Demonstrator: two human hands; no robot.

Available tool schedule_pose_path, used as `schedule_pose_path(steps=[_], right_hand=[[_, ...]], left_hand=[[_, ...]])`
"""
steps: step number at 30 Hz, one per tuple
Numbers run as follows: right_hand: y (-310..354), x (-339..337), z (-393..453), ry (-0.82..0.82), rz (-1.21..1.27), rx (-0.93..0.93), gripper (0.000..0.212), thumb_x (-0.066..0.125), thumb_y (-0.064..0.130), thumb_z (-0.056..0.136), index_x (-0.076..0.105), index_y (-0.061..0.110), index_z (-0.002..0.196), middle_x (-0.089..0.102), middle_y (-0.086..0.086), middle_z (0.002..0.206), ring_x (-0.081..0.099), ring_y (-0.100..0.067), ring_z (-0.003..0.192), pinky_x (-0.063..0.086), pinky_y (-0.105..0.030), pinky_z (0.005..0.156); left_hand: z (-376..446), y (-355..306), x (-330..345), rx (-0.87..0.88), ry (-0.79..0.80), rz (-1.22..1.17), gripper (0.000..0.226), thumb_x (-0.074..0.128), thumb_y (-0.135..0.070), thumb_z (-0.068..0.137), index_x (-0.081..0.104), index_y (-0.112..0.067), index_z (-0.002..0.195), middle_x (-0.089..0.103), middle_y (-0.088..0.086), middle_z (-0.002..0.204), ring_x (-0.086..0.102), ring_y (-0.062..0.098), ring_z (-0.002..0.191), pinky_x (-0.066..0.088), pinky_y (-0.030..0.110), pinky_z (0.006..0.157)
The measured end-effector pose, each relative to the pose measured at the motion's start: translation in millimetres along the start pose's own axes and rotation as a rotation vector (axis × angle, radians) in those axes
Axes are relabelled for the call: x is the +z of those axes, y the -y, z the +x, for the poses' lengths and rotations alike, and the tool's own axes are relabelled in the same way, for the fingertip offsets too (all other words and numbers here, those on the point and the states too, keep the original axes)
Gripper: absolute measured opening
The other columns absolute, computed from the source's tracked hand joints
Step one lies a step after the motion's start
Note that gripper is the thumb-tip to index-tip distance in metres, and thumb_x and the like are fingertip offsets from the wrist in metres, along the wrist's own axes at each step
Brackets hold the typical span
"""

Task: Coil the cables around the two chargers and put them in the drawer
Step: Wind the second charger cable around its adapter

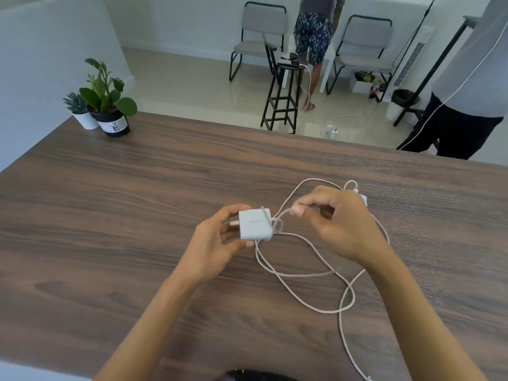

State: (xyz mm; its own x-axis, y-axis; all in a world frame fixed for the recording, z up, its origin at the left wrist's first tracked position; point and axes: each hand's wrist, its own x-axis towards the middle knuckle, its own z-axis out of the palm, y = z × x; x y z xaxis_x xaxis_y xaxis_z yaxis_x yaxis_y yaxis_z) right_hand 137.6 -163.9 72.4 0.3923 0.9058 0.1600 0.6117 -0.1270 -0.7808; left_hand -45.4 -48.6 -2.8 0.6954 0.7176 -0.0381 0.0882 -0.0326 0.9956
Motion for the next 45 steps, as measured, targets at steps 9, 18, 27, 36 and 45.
schedule_pose_path(steps=[9, 18, 27, 36, 45], right_hand=[[-4.6, 10.9, 29.7, 0.057, -0.018, 0.011, 0.010, 0.071, 0.022, 0.082, 0.075, 0.027, 0.074, 0.065, 0.011, 0.072, 0.050, 0.001, 0.058, 0.036, -0.019, 0.061], [-59.6, 42.3, 18.6, 0.042, 0.619, 0.549, 0.011, 0.070, 0.021, 0.080, 0.075, 0.013, 0.085, 0.056, 0.002, 0.057, 0.035, 0.001, 0.035, 0.024, -0.013, 0.035], [-44.1, 61.8, -32.6, 0.212, 0.499, 0.448, 0.007, 0.075, 0.017, 0.077, 0.078, 0.014, 0.083, 0.070, -0.006, 0.071, 0.054, -0.005, 0.060, 0.041, -0.013, 0.058], [10.4, 16.3, -25.4, 0.023, 0.156, 0.001, 0.007, 0.074, 0.017, 0.079, 0.078, 0.021, 0.083, 0.062, -0.007, 0.067, 0.037, -0.004, 0.050, 0.027, -0.012, 0.052], [7.8, 2.5, 31.3, -0.163, -0.072, -0.107, 0.008, 0.073, 0.017, 0.080, 0.077, 0.023, 0.079, 0.062, 0.013, 0.070, 0.050, 0.004, 0.056, 0.029, -0.018, 0.058]], left_hand=[[-14.8, -15.8, 10.7, -0.009, 0.146, -0.016, 0.057, 0.075, 0.009, 0.070, 0.057, -0.017, 0.118, 0.066, 0.003, 0.115, 0.066, 0.018, 0.099, 0.052, 0.025, 0.088], [-12.7, -47.4, 7.9, 0.096, -0.022, -0.330, 0.059, 0.077, 0.006, 0.059, 0.059, -0.010, 0.114, 0.071, -0.004, 0.104, 0.066, 0.008, 0.098, 0.052, 0.017, 0.076], [24.3, -57.7, -16.3, 0.196, -0.412, -0.206, 0.054, 0.077, 0.000, 0.070, 0.055, -0.012, 0.118, 0.065, -0.008, 0.109, 0.064, -0.002, 0.100, 0.051, 0.015, 0.080], [33.7, -17.0, -22.4, 0.176, -0.216, 0.255, 0.060, 0.074, 0.005, 0.074, 0.052, -0.023, 0.123, 0.064, -0.003, 0.110, 0.064, 0.006, 0.100, 0.050, 0.021, 0.093], [-20.1, -33.6, -0.6, 0.100, 0.136, 0.169, 0.058, 0.078, 0.008, 0.067, 0.058, -0.013, 0.117, 0.067, -0.001, 0.115, 0.065, 0.014, 0.103, 0.049, 0.023, 0.093]])
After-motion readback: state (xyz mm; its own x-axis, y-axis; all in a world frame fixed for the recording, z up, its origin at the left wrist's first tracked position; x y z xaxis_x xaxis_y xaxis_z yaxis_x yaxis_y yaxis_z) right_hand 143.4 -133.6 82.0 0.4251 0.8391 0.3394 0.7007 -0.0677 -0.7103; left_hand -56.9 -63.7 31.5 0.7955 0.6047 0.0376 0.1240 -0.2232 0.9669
